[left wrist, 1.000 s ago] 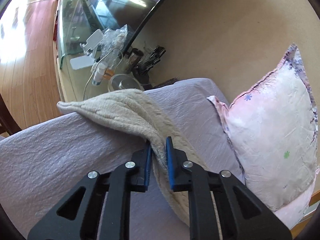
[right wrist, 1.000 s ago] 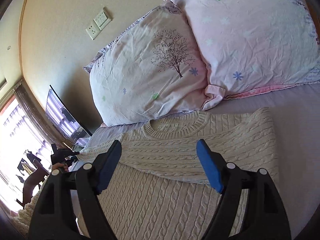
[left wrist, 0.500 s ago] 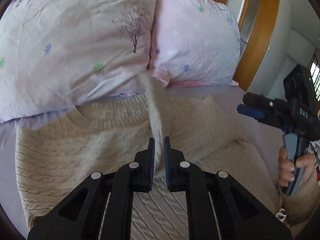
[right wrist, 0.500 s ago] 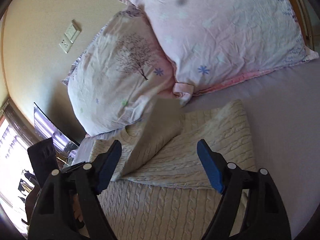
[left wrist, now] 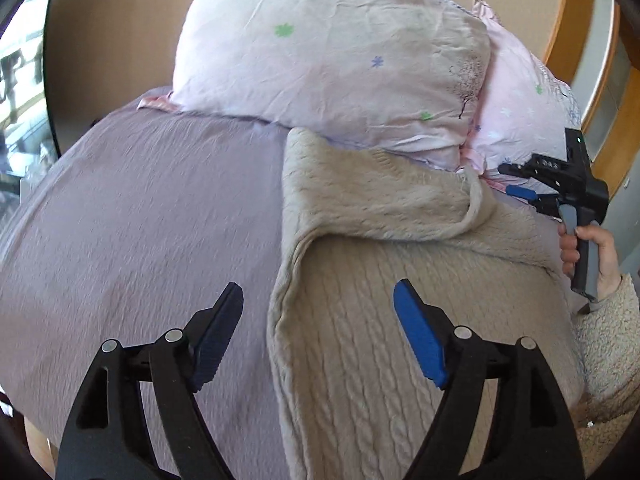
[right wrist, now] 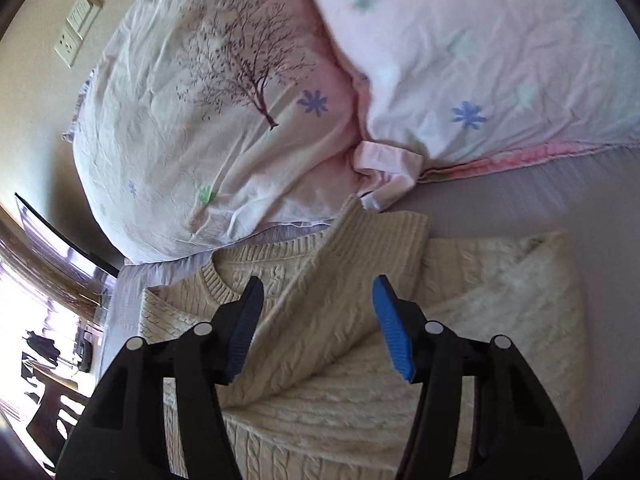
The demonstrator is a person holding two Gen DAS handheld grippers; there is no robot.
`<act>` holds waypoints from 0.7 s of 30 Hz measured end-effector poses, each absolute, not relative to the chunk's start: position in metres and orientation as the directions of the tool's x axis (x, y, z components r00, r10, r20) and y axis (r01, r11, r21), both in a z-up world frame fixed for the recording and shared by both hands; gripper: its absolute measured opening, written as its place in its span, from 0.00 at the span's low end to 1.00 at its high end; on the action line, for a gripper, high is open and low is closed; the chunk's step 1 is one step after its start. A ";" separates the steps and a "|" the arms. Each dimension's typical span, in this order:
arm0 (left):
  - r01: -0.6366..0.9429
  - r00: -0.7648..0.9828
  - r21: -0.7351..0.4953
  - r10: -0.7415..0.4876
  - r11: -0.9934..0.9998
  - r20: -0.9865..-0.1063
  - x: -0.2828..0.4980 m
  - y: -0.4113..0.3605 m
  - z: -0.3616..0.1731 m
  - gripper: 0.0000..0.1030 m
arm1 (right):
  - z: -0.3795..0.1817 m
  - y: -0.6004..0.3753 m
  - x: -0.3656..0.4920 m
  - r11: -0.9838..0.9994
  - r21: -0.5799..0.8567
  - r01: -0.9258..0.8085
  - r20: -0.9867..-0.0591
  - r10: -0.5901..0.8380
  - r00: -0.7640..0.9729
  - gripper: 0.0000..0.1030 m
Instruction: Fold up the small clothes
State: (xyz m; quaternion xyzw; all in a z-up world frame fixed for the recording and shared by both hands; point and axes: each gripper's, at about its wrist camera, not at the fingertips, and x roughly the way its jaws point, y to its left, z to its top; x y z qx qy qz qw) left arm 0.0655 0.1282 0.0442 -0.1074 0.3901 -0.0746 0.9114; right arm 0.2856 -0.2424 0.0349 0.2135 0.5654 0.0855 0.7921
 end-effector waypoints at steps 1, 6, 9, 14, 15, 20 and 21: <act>0.045 0.670 -0.273 -0.231 0.961 -0.705 0.062 0.132 0.039 0.77 | 0.028 -0.230 0.294 0.909 0.402 0.107 -0.879 0.350 0.324 0.59; 0.050 0.634 -0.324 -0.281 0.945 -0.720 0.052 0.136 0.024 0.77 | -0.007 -0.219 0.307 0.942 0.297 0.159 -0.928 0.245 0.280 0.06; 0.090 0.627 -0.348 -0.325 0.933 -0.709 0.048 0.134 0.019 0.77 | 0.030 -0.257 0.266 0.894 0.414 0.172 -0.841 0.303 0.448 0.05; 0.124 0.634 -0.383 -0.370 0.916 -0.679 0.041 0.136 0.014 0.77 | 0.062 -0.319 0.168 0.851 0.458 0.258 -0.805 0.273 0.527 0.11; 0.132 0.632 -0.400 -0.388 0.907 -0.671 0.040 0.136 0.014 0.77 | 0.060 -0.331 0.151 0.842 0.459 0.284 -0.816 0.273 0.510 0.19; 0.181 0.622 -0.492 -0.487 0.852 -0.613 0.019 0.140 0.011 0.76 | 0.057 -0.388 0.066 0.800 0.456 0.390 -0.844 0.249 0.475 0.60; 0.194 0.614 -0.518 -0.515 0.833 -0.599 0.014 0.141 0.010 0.76 | 0.055 -0.396 0.055 0.792 0.464 0.396 -0.846 0.263 0.465 0.60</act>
